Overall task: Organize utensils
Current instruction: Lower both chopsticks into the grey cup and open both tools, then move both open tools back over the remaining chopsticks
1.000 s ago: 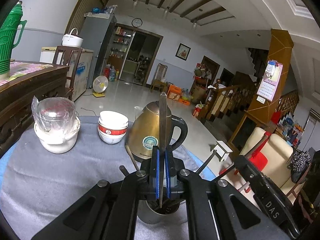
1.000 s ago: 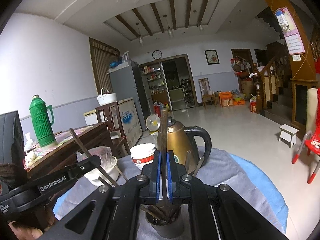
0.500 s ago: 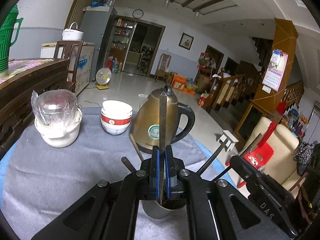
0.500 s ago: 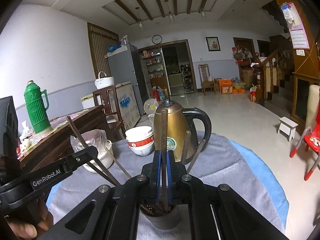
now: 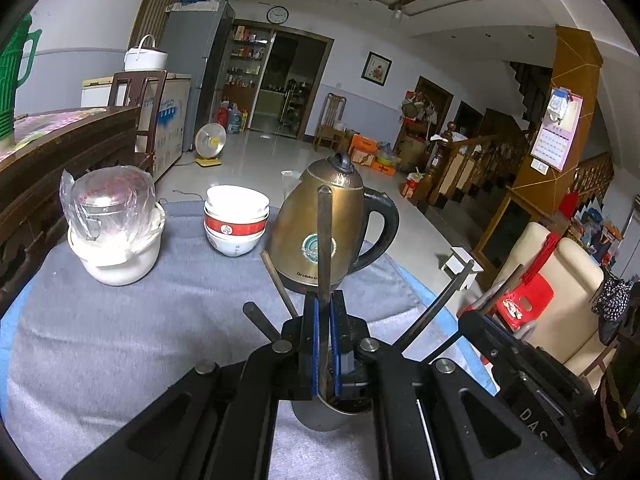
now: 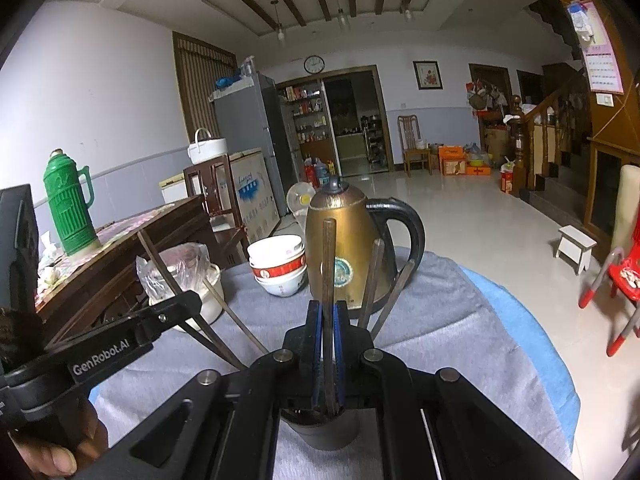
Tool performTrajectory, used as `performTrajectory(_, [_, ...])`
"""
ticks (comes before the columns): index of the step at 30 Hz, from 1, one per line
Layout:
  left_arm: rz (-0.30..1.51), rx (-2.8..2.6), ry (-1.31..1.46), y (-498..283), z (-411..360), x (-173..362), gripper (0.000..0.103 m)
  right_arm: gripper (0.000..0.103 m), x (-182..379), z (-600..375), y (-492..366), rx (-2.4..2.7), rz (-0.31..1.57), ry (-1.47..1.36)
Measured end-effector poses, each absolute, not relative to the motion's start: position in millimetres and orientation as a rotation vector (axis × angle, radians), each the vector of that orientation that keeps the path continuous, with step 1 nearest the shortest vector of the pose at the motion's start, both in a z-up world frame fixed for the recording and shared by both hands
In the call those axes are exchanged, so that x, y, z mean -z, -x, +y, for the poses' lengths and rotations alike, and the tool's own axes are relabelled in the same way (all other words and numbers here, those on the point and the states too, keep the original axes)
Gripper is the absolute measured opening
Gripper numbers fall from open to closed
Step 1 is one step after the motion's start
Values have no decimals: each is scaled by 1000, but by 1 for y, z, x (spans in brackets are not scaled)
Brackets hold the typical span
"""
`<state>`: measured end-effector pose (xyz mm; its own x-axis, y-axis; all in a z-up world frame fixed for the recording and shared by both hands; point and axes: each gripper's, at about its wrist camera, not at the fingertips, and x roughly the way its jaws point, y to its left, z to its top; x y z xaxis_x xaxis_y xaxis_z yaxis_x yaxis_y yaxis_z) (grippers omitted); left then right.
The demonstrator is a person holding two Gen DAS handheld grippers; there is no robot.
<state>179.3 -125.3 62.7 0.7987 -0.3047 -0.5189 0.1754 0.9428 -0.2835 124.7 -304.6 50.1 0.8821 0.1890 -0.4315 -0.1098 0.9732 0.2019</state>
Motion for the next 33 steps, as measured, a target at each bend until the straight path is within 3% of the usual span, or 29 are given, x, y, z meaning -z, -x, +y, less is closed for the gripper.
performTrajectory(15, [664,322,238,-190,-133,-54,8,8,-34,-304,-136,-166,535,-187])
performTrajectory(16, [671,331,246,-189,-132,-55,11,13,-33,-304,-136,-156,541,-180])
performTrajectory(18, [649,329,251,-184,-128,-61,34,49,-37,-307,-134,-130,528,-174])
performTrajectory(19, [626,324,255,-180,-124,-66,39,81,-40,-309,-130,-121,509,-180])
performTrajectory(20, [602,321,263,-175,-120,-73,46,84,-45,-312,-125,-108,481,-184])
performTrajectory(23, [535,302,282,-160,-103,-94,49,84,-62,-319,-111,-55,426,-183])
performTrajectory(25, [476,273,287,-144,-87,-109,57,84,-72,-324,-100,-44,399,-194])
performTrajectory(27, [420,234,281,-129,-70,-117,72,84,-79,-327,-86,-39,376,-197])
performTrajectory(29, [392,180,273,-117,-54,-119,78,84,-79,-326,-76,-50,374,-201])
performTrajectory(33, [443,83,237,-100,-23,-88,80,84,-52,-316,-65,-77,465,-174])
